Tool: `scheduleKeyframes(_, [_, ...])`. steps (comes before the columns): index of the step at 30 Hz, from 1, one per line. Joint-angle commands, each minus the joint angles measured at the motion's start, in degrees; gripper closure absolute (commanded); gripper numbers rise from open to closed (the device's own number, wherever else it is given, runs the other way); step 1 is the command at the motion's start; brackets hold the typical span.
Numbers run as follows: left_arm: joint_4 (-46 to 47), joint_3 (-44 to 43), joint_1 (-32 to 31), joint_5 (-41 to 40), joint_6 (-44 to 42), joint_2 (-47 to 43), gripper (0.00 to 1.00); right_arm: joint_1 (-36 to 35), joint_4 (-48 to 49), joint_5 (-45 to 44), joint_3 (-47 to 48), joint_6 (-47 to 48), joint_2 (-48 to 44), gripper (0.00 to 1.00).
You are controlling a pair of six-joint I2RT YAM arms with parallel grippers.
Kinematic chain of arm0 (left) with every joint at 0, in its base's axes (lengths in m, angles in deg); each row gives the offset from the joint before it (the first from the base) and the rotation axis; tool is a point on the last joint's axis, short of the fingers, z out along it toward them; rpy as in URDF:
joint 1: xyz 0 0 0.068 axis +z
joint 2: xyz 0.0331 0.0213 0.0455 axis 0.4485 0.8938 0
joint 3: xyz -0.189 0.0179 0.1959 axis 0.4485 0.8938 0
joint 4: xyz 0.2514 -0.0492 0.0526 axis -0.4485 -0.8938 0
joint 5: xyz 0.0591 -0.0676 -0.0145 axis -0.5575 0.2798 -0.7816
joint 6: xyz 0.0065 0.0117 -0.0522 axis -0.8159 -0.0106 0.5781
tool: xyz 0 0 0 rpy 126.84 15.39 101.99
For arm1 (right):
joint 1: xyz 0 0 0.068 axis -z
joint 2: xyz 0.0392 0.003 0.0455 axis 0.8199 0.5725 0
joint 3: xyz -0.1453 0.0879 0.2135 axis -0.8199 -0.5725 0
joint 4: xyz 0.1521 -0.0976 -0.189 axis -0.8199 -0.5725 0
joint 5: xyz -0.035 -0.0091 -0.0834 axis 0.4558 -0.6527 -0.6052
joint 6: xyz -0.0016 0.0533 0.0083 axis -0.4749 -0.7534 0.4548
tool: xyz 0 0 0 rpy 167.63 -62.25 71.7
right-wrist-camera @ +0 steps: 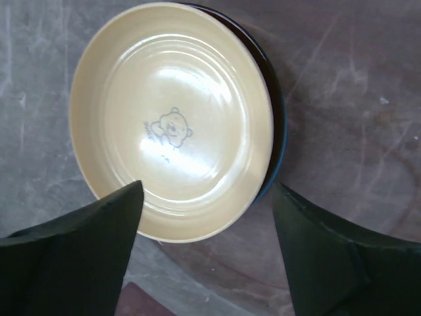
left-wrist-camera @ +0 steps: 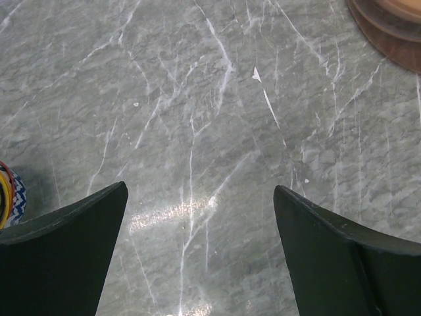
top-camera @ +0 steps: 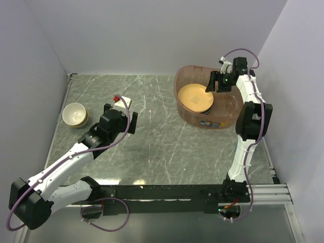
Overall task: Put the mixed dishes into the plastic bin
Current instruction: Place the plate in the plastic bin, then pick up the bowl from the center of the board.
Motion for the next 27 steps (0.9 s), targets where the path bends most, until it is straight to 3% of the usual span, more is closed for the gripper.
scheduleKeyframes(1, [2.17,-1.41,0.55,0.46,0.19,-1.68,0.01,-0.02,0.08,-5.25,1.65,2.05,-5.5,0.04])
scheduleKeyframes(3, [2.25,-1.5,0.9,0.9,0.54,-2.38,0.01,-0.02,1.05,-6.93,-0.28,2.41,-9.0,0.0])
scheduleKeyframes(10, [3.31,-0.97,2.75,2.21,1.42,-5.37,0.01,-0.37,5.35,-5.71,-8.36,2.94,-20.96,0.0])
scheduleKeyframes(21, [4.36,-0.62,4.94,2.48,3.35,-6.52,0.01,-0.55,16.59,2.72,-31.65,1.62,-44.43,0.0])
scheduleKeyframes(27, [5.86,-0.01,9.59,3.62,8.79,-6.96,0.01,-0.11,25.38,5.8,-45.36,0.13,-56.82,0.0])
